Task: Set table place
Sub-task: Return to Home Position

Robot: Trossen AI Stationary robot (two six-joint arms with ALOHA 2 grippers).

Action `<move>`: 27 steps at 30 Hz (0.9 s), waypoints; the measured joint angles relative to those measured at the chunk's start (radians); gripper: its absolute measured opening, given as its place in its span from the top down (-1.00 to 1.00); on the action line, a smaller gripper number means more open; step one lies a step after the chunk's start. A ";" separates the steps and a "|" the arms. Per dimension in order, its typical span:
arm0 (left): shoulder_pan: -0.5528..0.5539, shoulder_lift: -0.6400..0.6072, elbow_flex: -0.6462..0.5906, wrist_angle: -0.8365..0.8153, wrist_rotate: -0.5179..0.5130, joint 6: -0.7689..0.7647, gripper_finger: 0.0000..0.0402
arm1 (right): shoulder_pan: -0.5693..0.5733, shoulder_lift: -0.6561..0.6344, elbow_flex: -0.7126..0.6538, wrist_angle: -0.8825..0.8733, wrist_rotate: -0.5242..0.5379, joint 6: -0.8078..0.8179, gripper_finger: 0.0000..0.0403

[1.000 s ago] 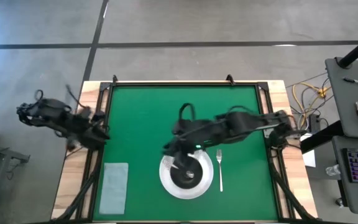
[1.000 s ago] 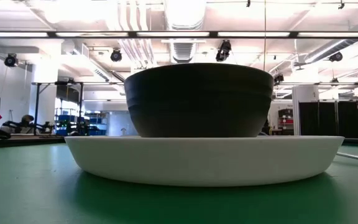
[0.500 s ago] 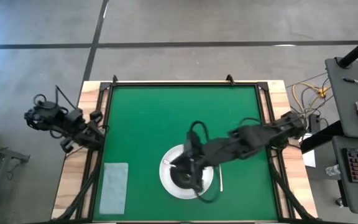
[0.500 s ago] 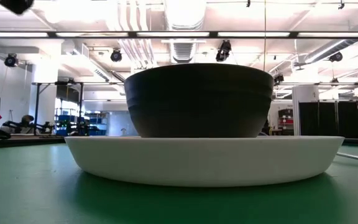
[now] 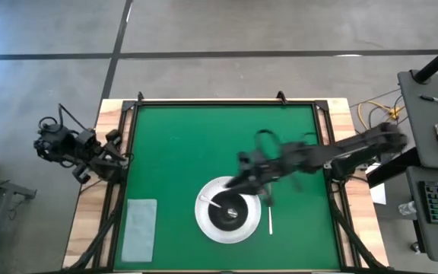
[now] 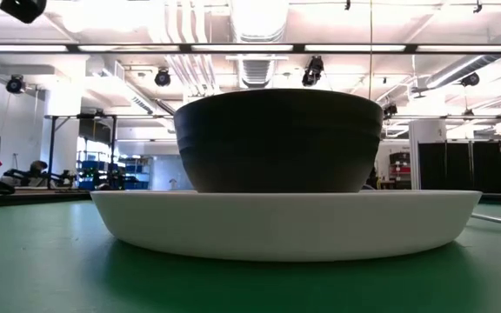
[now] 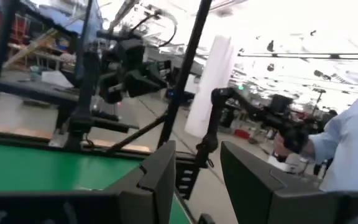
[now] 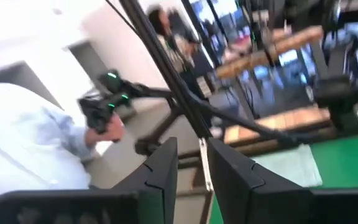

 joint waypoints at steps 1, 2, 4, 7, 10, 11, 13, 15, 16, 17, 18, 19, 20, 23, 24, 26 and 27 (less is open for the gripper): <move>0.000 -0.006 0.007 -0.003 -0.007 0.008 0.43 | 0.000 -0.058 -0.065 0.044 0.017 -0.009 0.60; 0.000 -0.012 0.016 0.004 -0.020 0.018 0.43 | 0.001 -0.114 -0.131 0.094 0.028 -0.030 0.60; 0.000 -0.012 0.033 -0.002 -0.057 0.042 0.43 | -0.001 -0.219 -0.253 0.172 0.036 -0.082 0.61; 0.000 -0.007 0.051 -0.032 -0.091 0.058 0.43 | -0.002 -0.372 -0.397 0.242 0.060 -0.118 0.62; 0.000 -0.010 0.046 -0.082 -0.183 0.059 0.43 | -0.003 -0.499 -0.517 0.232 0.061 -0.129 0.62; 0.001 -0.012 0.041 -0.084 -0.193 0.053 0.43 | -0.004 -0.540 -0.557 0.224 0.061 -0.132 0.62; 0.000 -0.012 0.039 -0.097 -0.212 0.054 0.43 | -0.011 -0.619 -0.625 0.224 0.072 -0.138 0.63; 0.000 -0.012 0.048 -0.121 -0.220 0.052 0.43 | -0.020 -0.704 -0.686 0.228 0.080 -0.139 0.63; 0.000 -0.012 0.053 -0.130 -0.220 0.050 0.43 | -0.025 -0.743 -0.715 0.218 0.080 -0.139 0.64; 0.001 -0.012 0.059 -0.136 -0.219 0.051 0.43 | -0.030 -0.781 -0.741 0.202 0.081 -0.136 0.64; 0.000 -0.012 0.065 -0.140 -0.219 0.052 0.43 | -0.036 -0.820 -0.765 0.185 0.081 -0.135 0.64; 0.000 -0.012 0.073 -0.153 -0.219 0.052 0.43 | -0.041 -0.862 -0.789 0.160 0.083 -0.134 0.63; 0.000 -0.012 0.080 -0.166 -0.222 0.052 0.43 | -0.046 -0.903 -0.807 0.138 0.086 -0.134 0.63; 0.000 -0.013 0.095 -0.204 -0.263 0.049 0.43 | -0.064 -1.030 -0.854 0.069 0.088 -0.140 0.63; 0.000 -0.013 0.095 -0.204 -0.283 0.047 0.43 | -0.070 -1.071 -0.864 0.045 0.088 -0.145 0.64; 0.000 -0.013 0.086 -0.191 -0.314 0.050 0.43 | -0.082 -1.153 -0.883 -0.004 0.091 -0.160 0.64; 0.000 -0.013 0.077 -0.178 -0.314 0.050 0.43 | -0.088 -1.193 -0.891 -0.029 0.095 -0.166 0.64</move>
